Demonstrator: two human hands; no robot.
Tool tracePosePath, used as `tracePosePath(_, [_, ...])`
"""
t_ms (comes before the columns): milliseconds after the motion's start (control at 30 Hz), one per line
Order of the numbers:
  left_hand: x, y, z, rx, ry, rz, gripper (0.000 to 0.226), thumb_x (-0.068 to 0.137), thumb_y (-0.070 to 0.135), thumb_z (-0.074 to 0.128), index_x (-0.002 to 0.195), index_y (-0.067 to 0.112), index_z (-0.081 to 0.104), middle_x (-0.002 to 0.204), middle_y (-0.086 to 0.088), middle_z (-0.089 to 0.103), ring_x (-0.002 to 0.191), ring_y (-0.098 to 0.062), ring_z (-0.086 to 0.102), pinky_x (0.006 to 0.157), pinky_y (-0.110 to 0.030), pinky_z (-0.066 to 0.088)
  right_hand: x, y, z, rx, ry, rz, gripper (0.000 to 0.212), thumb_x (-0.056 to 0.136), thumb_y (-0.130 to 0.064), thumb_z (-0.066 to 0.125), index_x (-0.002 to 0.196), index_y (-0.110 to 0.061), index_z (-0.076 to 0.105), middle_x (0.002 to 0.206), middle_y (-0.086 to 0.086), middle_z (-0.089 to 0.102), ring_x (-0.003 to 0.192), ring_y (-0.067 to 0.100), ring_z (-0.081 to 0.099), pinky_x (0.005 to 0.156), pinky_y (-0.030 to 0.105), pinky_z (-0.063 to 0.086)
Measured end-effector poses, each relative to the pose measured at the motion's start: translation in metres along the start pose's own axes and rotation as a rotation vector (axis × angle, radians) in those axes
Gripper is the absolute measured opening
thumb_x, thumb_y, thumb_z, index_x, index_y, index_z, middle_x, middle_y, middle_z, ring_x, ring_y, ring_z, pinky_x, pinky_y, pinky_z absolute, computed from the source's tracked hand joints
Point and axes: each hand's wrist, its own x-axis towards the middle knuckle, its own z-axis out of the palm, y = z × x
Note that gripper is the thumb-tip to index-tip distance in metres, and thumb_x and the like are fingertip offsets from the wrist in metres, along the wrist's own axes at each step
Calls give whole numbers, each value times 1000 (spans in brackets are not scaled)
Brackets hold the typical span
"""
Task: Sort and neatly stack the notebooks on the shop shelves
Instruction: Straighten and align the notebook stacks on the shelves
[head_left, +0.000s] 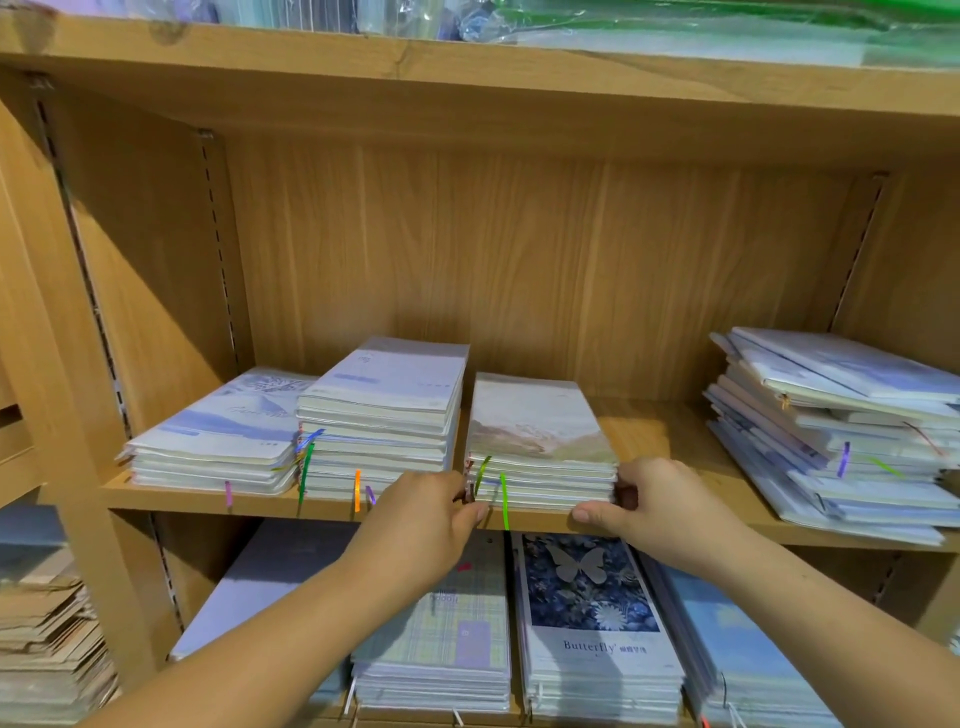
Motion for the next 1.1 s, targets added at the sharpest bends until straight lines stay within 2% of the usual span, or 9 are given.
tracePosePath(167, [-4, 17, -30, 84, 111, 56, 20, 92, 43, 62, 76, 31, 64, 53, 11, 53, 57, -7, 53, 55, -30, 47, 2, 0, -27, -7, -115, 4, 71, 78, -74, 69, 74, -3, 66, 59, 4, 49, 57, 18, 48, 55, 33, 36])
tracePosePath(300, [21, 77, -34, -16, 86, 150, 17, 90, 43, 60, 76, 33, 63, 65, 14, 62, 67, -5, 59, 61, -31, 50, -6, 1, -69, -83, -56, 12, 65, 79, -74, 67, 105, -15, 77, 96, 2, 75, 91, 18, 69, 82, 43, 60])
tracePosePath(400, [54, 133, -17, -100, -16, 205, 19, 90, 48, 61, 84, 31, 67, 77, 14, 65, 72, -4, 60, 65, -30, 52, -22, 21, -109, -112, 33, 14, 52, 80, -75, 63, 91, -27, 79, 79, -11, 73, 76, 4, 66, 72, 38, 59])
tracePosePath(533, [106, 201, 11, -242, -76, 210, 23, 95, 46, 62, 92, 26, 70, 79, 5, 71, 74, -9, 65, 71, -34, 57, -50, 76, -161, -158, 287, 57, 38, 90, -60, 62, 76, -27, 75, 69, -4, 67, 66, 8, 61, 63, 43, 55])
tracePosePath(633, [143, 238, 38, -461, -185, 55, 37, 101, 45, 56, 94, 11, 70, 77, -9, 72, 68, -23, 65, 68, -39, 57, -62, 116, -181, -264, 454, 86, 28, 95, -47, 64, 112, -27, 75, 103, -7, 62, 99, 13, 60, 83, 41, 54])
tracePosePath(733, [166, 255, 61, -722, -260, -125, 41, 101, 37, 61, 77, 4, 67, 66, -10, 63, 52, -17, 55, 51, -29, 49, -57, 143, -190, -341, 232, 140, 65, 94, -52, 64, 150, -25, 49, 150, -4, 47, 142, 16, 38, 113, 33, 38])
tracePosePath(800, [173, 257, 68, -763, -286, -196, 37, 95, 32, 70, 67, 9, 67, 58, -6, 63, 42, -11, 49, 44, -22, 42, -53, 152, -193, -249, 93, 162, 81, 91, -59, 65, 158, -26, 35, 163, -8, 32, 152, 11, 24, 120, 28, 27])
tracePosePath(900, [179, 255, 73, -893, -384, -271, 26, 91, 28, 72, 78, 6, 74, 63, -8, 68, 48, -14, 51, 41, -23, 38, -47, 161, -193, -129, 49, 162, 85, 89, -63, 66, 159, -29, 33, 164, -14, 30, 151, 5, 26, 121, 26, 28])
tracePosePath(1100, [185, 251, 83, -945, -410, -280, 31, 97, 38, 69, 81, 12, 65, 70, -12, 64, 53, -15, 50, 42, -25, 39, -41, 157, -186, -195, 215, 49, 55, 92, -52, 69, 142, -32, 60, 143, -18, 59, 133, 5, 52, 110, 29, 44])
